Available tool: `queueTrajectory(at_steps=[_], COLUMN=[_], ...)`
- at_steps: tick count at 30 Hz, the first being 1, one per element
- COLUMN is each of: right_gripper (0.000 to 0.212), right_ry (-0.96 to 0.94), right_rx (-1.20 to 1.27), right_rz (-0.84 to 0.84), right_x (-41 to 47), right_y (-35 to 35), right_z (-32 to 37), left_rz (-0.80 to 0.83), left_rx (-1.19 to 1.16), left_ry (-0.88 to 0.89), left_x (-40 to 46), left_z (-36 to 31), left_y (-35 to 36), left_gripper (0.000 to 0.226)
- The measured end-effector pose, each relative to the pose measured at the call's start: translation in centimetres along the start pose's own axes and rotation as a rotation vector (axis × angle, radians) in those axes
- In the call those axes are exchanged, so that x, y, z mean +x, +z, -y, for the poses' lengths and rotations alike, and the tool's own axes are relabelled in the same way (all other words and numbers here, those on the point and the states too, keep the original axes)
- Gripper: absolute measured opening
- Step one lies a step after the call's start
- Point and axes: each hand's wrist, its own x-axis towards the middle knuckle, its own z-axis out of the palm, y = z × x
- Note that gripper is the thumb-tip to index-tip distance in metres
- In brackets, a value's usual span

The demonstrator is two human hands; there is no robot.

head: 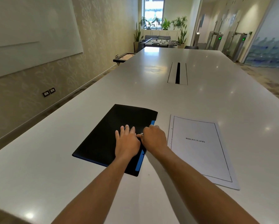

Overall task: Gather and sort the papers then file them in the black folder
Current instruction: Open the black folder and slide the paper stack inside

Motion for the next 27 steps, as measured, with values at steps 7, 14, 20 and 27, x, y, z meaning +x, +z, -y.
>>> queueTrajectory(at_steps=[7,14,20,27], right_gripper=[0.026,0.039,0.032,0.026], right_ry=[-0.181,0.037,0.276,0.441], right_rx=[-0.160,0.187,0.523,0.695], right_rz=[0.047,0.026,-0.008,-0.040], right_x=[-0.3,0.1,-0.7,-1.6], right_y=[-0.4,-1.9,-1.9,-2.3], right_z=[0.4,-1.9,-3.3,-3.3], left_rz=[-0.034,0.009,0.050,0.055], left_rx=[-0.027,-0.057,-0.008,0.007], left_ry=[0.010,-0.032,0.047,0.176], left_x=[-0.2,0.3,0.6,0.6], left_z=[0.1,-0.2,-0.1,-0.6], left_y=[0.0,0.5,0.8,0.0], left_gripper=[0.050,0.064,0.068,0.046])
